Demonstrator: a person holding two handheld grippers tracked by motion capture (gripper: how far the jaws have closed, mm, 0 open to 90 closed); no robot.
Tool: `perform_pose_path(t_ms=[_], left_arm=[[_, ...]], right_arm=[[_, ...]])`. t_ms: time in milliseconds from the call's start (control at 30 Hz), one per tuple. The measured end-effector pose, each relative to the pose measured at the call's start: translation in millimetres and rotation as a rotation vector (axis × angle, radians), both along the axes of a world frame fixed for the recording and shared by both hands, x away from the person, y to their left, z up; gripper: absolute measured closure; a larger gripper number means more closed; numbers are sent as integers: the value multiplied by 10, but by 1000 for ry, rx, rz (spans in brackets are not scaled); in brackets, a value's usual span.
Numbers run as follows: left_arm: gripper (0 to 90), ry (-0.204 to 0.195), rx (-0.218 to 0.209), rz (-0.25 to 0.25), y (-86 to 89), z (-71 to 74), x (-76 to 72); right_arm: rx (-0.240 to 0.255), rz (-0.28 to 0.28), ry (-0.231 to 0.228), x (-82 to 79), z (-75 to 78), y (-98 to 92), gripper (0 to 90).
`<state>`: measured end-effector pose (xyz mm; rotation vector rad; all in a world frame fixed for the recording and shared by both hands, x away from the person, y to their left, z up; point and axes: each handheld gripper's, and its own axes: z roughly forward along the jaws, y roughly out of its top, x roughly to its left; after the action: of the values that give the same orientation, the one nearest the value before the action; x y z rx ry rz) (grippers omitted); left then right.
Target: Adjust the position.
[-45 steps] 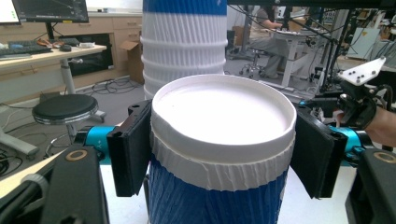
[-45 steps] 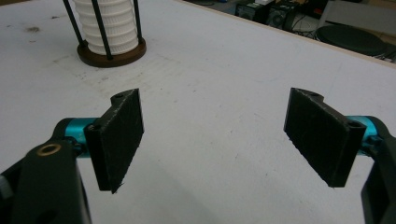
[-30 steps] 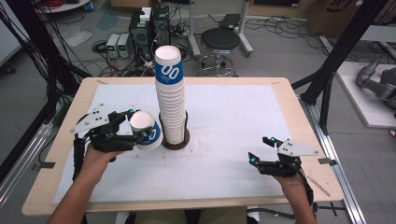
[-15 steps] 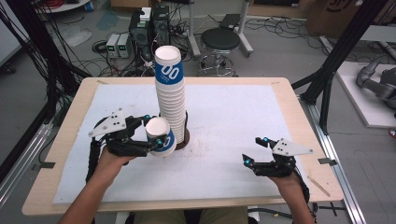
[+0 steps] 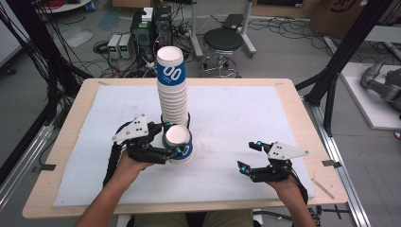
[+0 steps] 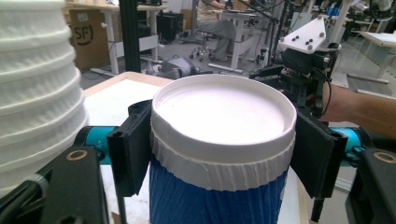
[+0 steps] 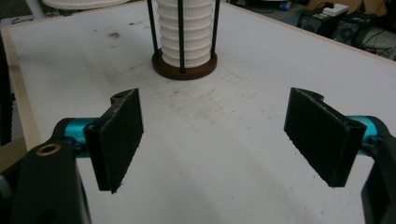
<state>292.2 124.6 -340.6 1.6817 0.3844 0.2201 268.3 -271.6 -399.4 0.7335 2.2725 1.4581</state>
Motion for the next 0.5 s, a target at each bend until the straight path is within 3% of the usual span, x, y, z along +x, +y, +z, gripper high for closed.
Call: perform_pose_path(t_ms=[500], left_arm=[[297, 17, -6, -58, -238, -48, 126]], right_arm=[[39, 126, 12, -19, 62, 259, 201]])
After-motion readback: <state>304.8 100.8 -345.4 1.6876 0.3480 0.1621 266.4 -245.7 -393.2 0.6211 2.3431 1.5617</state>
